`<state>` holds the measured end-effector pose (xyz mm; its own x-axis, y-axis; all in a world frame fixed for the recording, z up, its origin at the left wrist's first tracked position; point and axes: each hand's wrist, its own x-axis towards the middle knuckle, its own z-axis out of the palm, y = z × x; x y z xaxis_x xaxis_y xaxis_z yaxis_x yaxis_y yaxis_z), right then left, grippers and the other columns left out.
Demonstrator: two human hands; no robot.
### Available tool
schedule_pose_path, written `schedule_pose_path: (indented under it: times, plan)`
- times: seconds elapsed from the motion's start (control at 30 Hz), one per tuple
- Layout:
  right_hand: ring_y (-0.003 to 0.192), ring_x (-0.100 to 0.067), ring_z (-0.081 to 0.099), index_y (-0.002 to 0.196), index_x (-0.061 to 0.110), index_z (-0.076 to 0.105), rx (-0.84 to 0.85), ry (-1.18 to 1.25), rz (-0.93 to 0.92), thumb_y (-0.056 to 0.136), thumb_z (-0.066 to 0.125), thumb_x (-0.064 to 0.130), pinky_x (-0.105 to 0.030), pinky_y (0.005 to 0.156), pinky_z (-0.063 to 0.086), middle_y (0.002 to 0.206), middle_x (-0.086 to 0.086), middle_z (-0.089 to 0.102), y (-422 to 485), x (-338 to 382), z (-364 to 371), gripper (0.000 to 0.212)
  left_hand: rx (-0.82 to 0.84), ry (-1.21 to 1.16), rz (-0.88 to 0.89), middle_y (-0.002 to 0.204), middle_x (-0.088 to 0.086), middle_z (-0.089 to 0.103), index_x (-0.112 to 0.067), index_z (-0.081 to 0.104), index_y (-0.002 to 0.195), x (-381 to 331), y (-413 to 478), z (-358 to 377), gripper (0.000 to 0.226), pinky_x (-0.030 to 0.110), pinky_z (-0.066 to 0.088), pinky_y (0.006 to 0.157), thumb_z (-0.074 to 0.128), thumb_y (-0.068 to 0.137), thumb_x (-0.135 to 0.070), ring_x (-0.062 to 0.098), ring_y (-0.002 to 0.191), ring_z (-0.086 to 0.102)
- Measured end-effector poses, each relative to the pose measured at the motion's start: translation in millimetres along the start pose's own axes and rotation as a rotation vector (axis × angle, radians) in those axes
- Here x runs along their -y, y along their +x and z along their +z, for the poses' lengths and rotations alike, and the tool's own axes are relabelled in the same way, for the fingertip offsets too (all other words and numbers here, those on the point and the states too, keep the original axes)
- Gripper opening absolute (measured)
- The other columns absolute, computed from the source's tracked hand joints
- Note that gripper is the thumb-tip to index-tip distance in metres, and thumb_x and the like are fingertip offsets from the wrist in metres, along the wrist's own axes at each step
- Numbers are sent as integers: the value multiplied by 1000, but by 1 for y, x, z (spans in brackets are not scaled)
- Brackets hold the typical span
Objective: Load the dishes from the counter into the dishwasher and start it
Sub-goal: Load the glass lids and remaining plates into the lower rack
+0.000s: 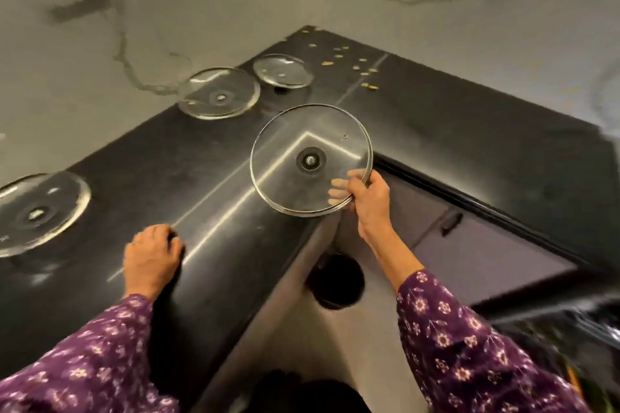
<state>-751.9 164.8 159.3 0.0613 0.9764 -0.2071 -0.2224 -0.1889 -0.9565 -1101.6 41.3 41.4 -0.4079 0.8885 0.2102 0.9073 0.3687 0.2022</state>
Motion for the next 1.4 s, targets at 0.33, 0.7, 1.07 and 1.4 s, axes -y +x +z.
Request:
schedule_pose_path:
  times: [0.33, 0.7, 1.07, 1.4]
  plan:
    - [59, -26, 66, 98, 5, 53, -378, 3, -148, 88, 53, -5, -35, 54, 57, 80, -20, 68, -119, 40, -264, 14, 5, -165, 333, 94, 30, 59, 3, 58, 99, -205, -37, 28, 20, 56, 47, 75, 65, 85, -8, 48, 86, 57]
    - [53, -18, 60, 86, 15, 59, -897, -313, -101, 82, 65, 3, -27, 50, 50, 62, -3, 64, -306, -5, -477, 15, 305, -464, 1097, 91, 12, 60, -6, 58, 96, -519, -219, 49, 34, 40, 50, 70, 43, 87, -35, 31, 81, 59]
    - [49, -8, 39, 75, 17, 42, -1174, -752, 291, 86, 56, 5, -21, 45, 27, 55, 4, 41, -397, -85, -585, 21, 627, -398, 1631, 85, -2, 55, -15, 55, 94, -622, -385, 92, 25, 33, 50, 65, 40, 90, -35, 16, 76, 55]
    - [61, -23, 56, 101, 10, 49, -1063, -882, 597, 93, 48, 13, -27, 53, 39, 73, -6, 60, -373, -164, -667, 8, 908, -91, 1703, 88, 1, 60, -13, 60, 95, -640, -466, 183, 17, 33, 51, 65, 64, 84, -24, 20, 78, 62]
